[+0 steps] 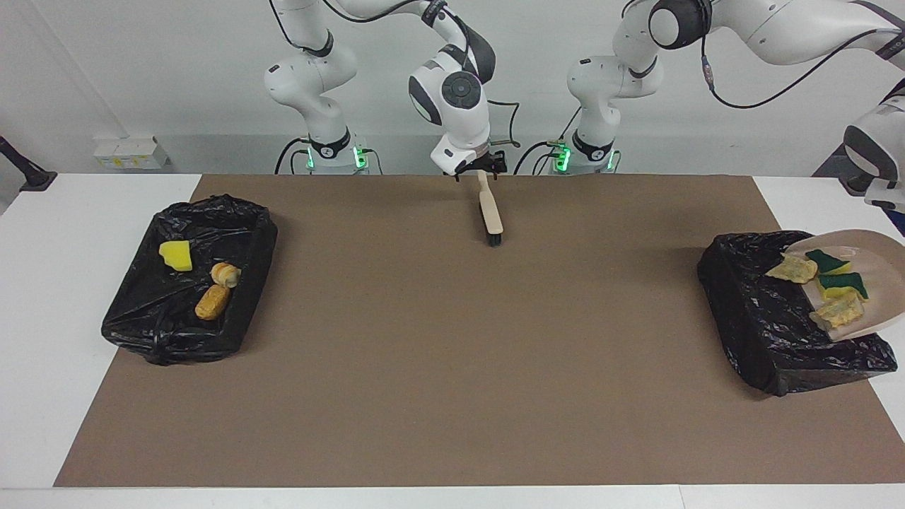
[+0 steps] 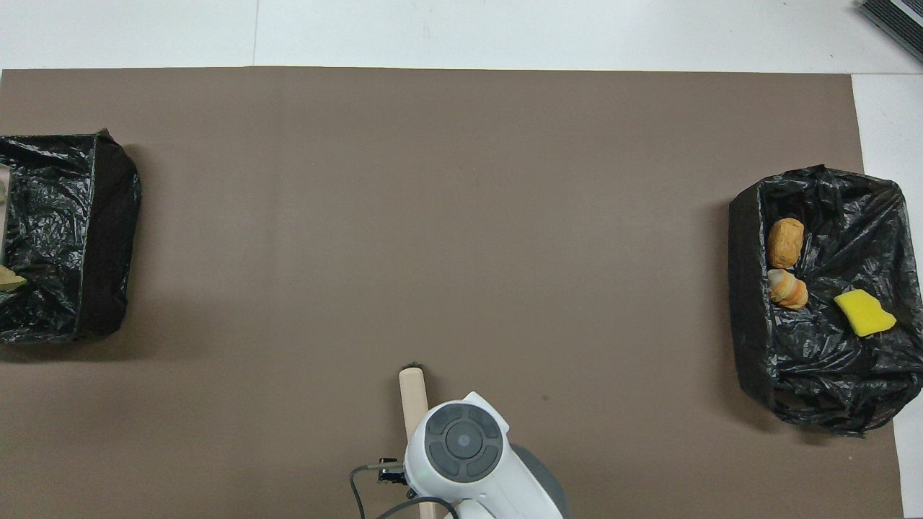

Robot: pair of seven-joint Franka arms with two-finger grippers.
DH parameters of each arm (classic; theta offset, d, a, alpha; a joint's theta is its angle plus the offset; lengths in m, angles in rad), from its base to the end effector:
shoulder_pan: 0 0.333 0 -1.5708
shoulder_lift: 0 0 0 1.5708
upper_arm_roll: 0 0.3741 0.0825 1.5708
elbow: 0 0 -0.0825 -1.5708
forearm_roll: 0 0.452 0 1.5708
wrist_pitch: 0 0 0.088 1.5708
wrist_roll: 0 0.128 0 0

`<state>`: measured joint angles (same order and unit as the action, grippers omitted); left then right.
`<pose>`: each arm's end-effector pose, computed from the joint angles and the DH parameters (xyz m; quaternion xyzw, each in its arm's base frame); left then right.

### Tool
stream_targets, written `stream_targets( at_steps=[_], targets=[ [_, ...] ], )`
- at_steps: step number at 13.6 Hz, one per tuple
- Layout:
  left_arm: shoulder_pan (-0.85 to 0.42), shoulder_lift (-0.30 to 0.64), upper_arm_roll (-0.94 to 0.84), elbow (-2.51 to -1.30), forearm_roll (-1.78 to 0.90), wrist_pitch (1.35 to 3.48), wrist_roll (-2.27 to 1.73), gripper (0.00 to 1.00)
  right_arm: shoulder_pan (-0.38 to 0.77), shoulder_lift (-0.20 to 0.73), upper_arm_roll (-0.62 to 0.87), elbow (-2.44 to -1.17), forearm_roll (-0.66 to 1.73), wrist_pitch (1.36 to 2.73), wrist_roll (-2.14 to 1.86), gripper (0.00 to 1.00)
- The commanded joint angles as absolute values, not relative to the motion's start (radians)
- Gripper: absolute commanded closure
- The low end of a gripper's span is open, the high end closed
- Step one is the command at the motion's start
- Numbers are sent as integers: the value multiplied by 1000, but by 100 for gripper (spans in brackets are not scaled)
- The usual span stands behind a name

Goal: Sweep and dump trash in bin

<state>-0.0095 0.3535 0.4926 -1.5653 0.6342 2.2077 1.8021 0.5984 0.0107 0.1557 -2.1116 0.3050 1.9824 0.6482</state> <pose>0.6981 0.3419 0.5234 -0.6168 0.6885 0.2587 0.2803 0.4103 0.4191 0.4040 -0.9882 0.0180 0.1402 0.0589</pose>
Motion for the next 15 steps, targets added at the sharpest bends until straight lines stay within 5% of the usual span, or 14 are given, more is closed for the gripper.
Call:
stream_targets(
  at_steps=[1, 10, 15],
  targets=[
    [-35, 350, 492, -1545, 757, 2186, 1784, 100, 482, 11, 161, -2080, 249, 1954, 505, 0],
    [-37, 203, 376, -1519, 885, 1965, 1789, 100, 120, 20, 161, -1959, 25, 1869, 73, 0],
    [-37, 149, 258, -1603, 702, 1878, 1782, 100, -33, 23, 160, -1867, 2, 1839, -86, 0]
  ],
)
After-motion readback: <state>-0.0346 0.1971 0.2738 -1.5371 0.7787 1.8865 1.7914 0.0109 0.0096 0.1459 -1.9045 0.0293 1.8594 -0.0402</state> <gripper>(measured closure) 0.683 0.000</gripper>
